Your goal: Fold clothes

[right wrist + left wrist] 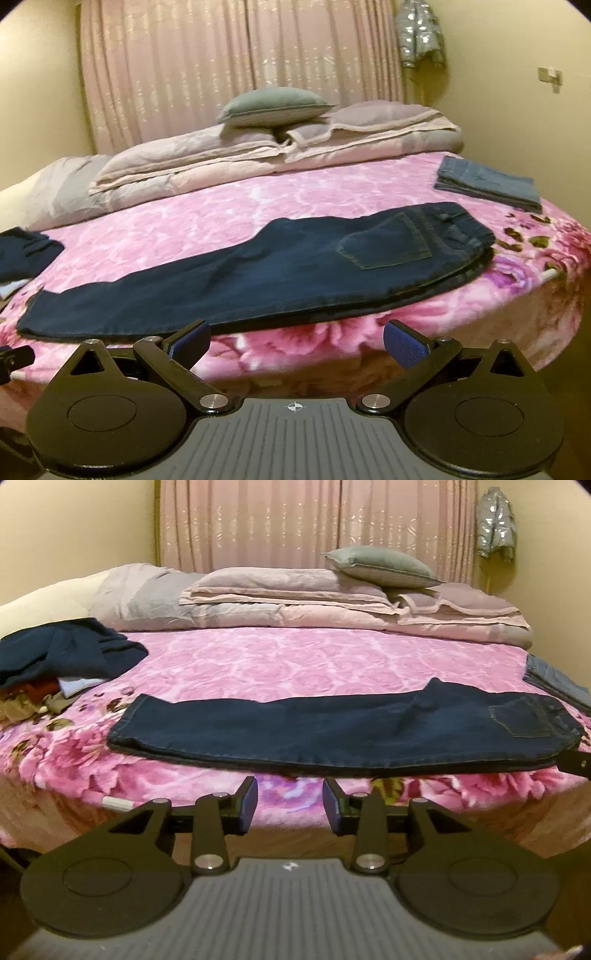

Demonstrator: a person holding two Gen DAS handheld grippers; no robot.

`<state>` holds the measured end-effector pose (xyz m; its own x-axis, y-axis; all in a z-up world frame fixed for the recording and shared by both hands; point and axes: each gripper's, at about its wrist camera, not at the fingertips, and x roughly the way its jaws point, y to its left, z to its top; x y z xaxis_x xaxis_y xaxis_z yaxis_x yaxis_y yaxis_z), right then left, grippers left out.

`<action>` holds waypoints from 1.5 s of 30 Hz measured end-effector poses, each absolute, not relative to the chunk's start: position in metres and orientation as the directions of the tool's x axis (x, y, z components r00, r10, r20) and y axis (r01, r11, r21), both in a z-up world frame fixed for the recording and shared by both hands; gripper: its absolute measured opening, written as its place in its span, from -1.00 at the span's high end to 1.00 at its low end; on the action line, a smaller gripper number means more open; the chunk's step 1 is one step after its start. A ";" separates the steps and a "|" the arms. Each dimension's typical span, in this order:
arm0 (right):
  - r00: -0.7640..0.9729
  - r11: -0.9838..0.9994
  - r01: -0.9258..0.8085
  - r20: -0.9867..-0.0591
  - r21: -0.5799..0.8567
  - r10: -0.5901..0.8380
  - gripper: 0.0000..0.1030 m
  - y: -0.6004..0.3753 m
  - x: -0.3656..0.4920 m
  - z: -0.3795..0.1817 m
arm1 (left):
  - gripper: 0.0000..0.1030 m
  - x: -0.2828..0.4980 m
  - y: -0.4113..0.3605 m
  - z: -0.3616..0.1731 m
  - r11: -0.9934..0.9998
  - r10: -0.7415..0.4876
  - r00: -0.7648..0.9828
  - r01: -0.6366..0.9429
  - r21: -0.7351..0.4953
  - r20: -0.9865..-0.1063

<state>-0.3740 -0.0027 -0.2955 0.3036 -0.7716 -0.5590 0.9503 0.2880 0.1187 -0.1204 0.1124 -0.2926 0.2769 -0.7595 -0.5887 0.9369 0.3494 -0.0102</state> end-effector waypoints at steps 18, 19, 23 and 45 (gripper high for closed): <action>0.352 0.360 0.927 -0.567 0.102 -0.745 -0.98 0.003 -0.349 -0.301 | 0.33 -0.097 0.127 -0.301 0.409 -0.719 0.330 0.912 0.010 -0.612; 0.354 0.362 0.926 -0.566 0.103 -0.745 -0.98 0.003 -0.348 -0.301 | 0.33 -0.097 0.127 -0.301 0.411 -0.718 0.331 0.912 0.011 -0.613; 0.357 0.367 0.925 -0.564 0.100 -0.745 -0.98 0.002 -0.346 -0.299 | 0.33 -0.093 0.127 -0.303 0.418 -0.711 0.336 0.908 0.014 -0.617; 0.249 0.276 0.958 -0.688 0.073 -0.682 -0.98 -0.081 -0.343 -0.328 | 0.38 -0.028 0.068 -0.337 0.470 -0.648 0.295 0.880 -0.064 -0.703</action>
